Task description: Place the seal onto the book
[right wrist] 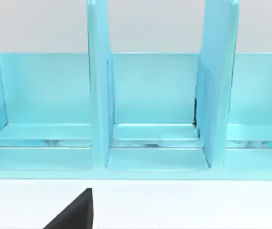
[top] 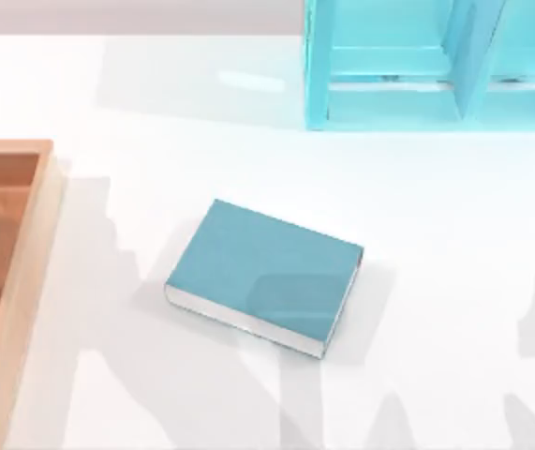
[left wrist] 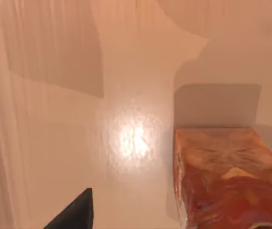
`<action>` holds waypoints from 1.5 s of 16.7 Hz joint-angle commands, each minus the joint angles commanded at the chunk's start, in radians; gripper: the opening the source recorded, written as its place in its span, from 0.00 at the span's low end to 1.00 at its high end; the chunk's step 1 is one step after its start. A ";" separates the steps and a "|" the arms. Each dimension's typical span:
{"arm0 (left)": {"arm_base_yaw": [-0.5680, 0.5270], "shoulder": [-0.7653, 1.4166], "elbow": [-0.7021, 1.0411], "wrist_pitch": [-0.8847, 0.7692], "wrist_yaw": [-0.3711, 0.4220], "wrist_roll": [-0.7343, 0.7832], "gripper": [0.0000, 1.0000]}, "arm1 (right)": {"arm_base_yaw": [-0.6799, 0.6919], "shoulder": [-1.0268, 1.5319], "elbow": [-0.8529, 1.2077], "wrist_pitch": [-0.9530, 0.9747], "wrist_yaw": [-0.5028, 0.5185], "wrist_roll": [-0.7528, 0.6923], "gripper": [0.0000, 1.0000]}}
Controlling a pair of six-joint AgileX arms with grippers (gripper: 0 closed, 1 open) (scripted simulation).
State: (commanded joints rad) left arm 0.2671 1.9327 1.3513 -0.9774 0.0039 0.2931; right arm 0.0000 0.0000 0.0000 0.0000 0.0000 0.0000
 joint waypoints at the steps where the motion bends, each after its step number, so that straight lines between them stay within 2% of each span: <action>1: 0.001 0.012 -0.030 0.043 0.000 0.001 1.00 | 0.000 0.000 0.000 0.000 0.000 0.000 1.00; 4: 0.001 0.036 -0.085 0.113 0.000 0.002 1.00 | 0.000 0.000 0.000 0.000 0.000 0.000 1.00; 8: 0.002 0.036 -0.087 0.115 0.000 0.002 1.00 | 0.000 0.000 0.000 0.000 0.000 0.000 1.00; 21: 0.002 0.036 -0.087 0.115 0.000 0.002 0.02 | 0.000 0.000 0.000 0.000 0.000 0.000 1.00; 25: 0.002 0.036 -0.087 0.115 0.000 0.002 0.00 | 0.000 0.000 0.000 0.000 0.000 0.000 1.00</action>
State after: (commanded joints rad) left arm 0.2686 1.9691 1.2648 -0.8625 0.0036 0.2950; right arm 0.0000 0.0000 0.0000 0.0000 0.0000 0.0000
